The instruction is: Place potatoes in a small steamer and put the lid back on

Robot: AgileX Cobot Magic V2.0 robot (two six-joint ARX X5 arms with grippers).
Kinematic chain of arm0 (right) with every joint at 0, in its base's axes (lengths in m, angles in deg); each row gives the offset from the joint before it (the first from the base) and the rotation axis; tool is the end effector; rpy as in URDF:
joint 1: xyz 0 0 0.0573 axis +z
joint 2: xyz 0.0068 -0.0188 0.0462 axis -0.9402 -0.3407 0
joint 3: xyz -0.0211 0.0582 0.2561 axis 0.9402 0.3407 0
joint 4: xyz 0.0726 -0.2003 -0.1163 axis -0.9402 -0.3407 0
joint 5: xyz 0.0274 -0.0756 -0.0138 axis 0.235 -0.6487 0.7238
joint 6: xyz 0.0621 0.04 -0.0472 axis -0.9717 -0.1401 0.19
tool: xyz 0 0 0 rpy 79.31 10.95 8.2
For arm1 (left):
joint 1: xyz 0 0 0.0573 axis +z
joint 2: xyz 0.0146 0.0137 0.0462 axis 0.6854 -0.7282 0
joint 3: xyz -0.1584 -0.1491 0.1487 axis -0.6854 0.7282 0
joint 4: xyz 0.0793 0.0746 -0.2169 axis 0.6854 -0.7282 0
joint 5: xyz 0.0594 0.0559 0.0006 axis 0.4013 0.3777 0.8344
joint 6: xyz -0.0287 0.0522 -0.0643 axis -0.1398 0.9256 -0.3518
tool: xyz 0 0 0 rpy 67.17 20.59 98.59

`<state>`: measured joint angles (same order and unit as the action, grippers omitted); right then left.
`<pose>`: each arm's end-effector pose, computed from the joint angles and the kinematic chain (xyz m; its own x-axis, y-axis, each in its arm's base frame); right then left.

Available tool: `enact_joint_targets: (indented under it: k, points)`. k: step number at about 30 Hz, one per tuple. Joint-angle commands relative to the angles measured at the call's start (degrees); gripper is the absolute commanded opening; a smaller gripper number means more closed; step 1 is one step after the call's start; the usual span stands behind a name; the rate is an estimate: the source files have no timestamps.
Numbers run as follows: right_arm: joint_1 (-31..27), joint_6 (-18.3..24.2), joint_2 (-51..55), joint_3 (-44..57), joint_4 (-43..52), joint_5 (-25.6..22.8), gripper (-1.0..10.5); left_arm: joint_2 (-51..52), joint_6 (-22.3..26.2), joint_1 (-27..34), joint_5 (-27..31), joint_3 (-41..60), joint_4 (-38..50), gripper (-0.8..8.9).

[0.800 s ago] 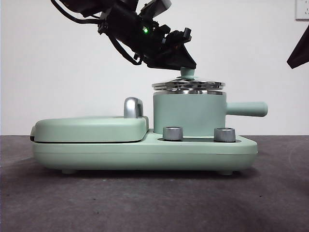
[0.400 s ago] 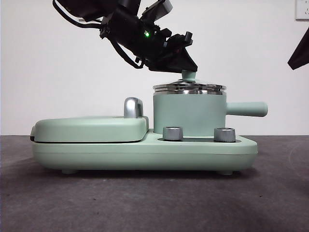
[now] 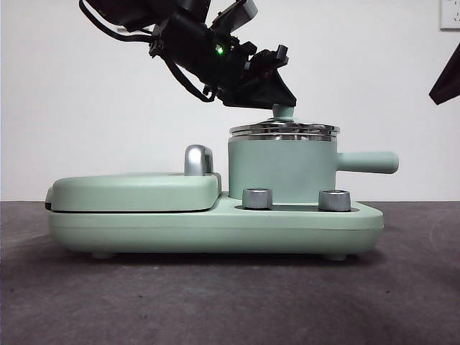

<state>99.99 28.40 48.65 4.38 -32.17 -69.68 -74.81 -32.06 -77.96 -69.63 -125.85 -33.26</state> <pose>0.1203 0.0757 0.2172 0.6991 0.4894 -0.5214 -0.4808 0.8614 0.1638 0.3780 -0.2919 0.2633 0.5592 -0.7889 -0.2548 0.8222 0.5672 0.0484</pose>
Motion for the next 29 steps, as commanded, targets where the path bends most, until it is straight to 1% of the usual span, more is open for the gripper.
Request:
enact_joint_targets:
  k: [1,8,10,14,17,29]
  points:
    - [0.35,-0.61,-0.17,-0.13,0.2,-0.11,3.7,-1.92,0.2,-0.52,0.17,-2.05,1.03,0.15]
    - [0.35,-0.61,-0.17,-0.13,0.17,-0.11,3.7,-2.64,0.83,-0.52,0.2,-2.05,2.03,0.15]
    - [0.35,-0.61,-0.17,-0.13,0.17,-0.11,3.7,-2.64,2.01,-0.52,0.28,-2.05,1.95,0.15]
    - [0.35,-0.61,-0.17,-0.13,0.17,-0.11,3.7,-2.64,2.97,-0.46,2.78,-2.05,1.86,0.15]
    - [0.35,-0.61,-0.17,-0.13,0.17,-0.11,3.7,-2.62,2.95,-0.17,2.78,-2.05,1.6,0.15]
    - [0.35,-0.59,-0.2,-0.13,0.17,-0.13,3.7,-0.68,3.17,-0.42,2.75,-2.27,-3.72,0.15]
